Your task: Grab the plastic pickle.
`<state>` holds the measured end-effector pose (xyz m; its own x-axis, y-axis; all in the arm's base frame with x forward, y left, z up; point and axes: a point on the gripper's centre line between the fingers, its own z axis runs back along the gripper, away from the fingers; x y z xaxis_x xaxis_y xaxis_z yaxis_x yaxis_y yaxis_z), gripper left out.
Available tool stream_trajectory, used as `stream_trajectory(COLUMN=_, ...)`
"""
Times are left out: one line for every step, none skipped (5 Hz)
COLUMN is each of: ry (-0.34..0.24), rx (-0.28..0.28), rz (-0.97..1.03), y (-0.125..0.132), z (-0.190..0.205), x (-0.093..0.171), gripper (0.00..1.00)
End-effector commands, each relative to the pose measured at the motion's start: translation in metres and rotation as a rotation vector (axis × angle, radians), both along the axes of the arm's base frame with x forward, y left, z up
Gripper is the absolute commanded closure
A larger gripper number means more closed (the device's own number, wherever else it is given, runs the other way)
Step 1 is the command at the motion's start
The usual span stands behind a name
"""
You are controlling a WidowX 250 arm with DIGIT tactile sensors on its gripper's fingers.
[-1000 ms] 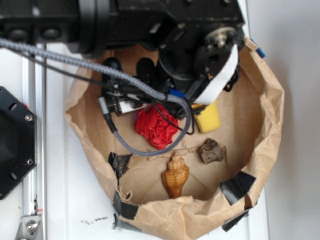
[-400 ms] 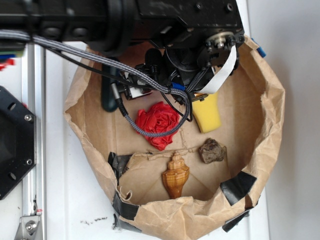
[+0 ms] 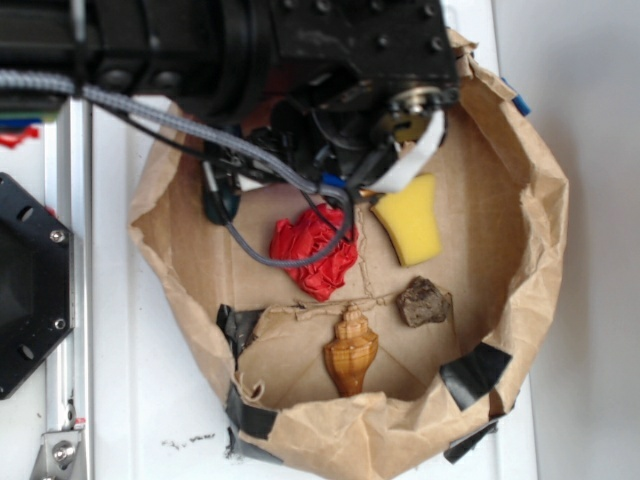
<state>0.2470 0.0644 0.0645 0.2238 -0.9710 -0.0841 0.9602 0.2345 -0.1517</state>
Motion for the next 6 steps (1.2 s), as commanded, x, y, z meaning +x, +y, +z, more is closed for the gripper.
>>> stream_trajectory(ry=-0.045, rx=-0.038, rz=-0.038, y=0.012, z=0.029, x=-0.012, gripper=0.00)
stream_trajectory(ry=-0.027, rx=-0.033, rz=-0.041, y=0.012, z=0.028, x=-0.017, gripper=0.00)
stream_trajectory(ry=-0.013, rx=-0.015, rz=-0.060, y=0.010, z=0.020, x=-0.023, gripper=0.00)
stream_trajectory(ry=0.007, rx=-0.021, rz=-0.082, y=0.007, z=0.013, x=-0.024, gripper=0.00)
stream_trajectory(ry=0.012, rx=0.005, rz=-0.091, y=0.007, z=0.005, x=-0.025, gripper=0.00)
stream_trajectory(ry=0.010, rx=0.012, rz=-0.097, y=0.007, z=0.002, x=-0.026, gripper=0.00)
